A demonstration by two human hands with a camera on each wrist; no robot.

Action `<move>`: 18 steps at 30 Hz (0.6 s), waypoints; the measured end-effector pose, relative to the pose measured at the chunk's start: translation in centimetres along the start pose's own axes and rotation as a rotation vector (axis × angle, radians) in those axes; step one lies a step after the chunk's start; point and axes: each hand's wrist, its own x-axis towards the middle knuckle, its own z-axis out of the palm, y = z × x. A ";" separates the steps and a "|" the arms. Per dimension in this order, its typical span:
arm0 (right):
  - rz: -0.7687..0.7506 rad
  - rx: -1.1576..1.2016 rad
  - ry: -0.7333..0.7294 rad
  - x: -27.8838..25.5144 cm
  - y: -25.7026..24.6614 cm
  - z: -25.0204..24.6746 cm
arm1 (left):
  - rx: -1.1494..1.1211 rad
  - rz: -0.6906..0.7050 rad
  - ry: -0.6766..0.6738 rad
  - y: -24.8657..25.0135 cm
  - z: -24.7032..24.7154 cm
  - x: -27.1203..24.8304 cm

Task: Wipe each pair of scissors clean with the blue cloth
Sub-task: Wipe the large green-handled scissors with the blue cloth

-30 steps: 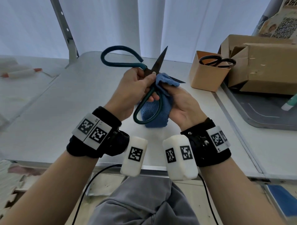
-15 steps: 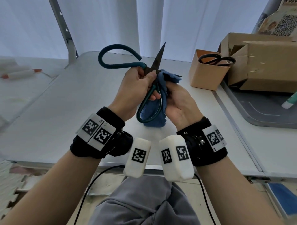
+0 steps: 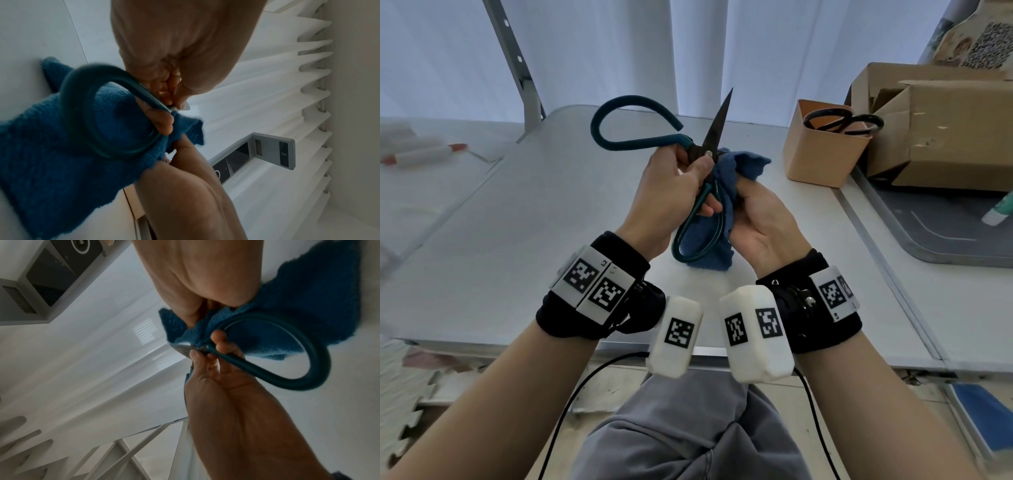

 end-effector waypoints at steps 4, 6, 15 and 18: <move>-0.023 -0.010 0.050 0.2 0.3 0.3 | 0.003 0.000 -0.013 -0.4 0.1 0.0; -0.028 -0.008 0.122 0.3 0.5 0.4 | 0.028 0.025 -0.009 -0.5 0.1 0.0; -0.011 0.008 0.097 0.2 -0.7 0.2 | 0.057 0.032 0.008 -0.7 0.2 0.4; 0.003 0.021 0.116 0.3 -0.7 0.3 | 0.078 0.038 0.000 -0.8 0.3 0.3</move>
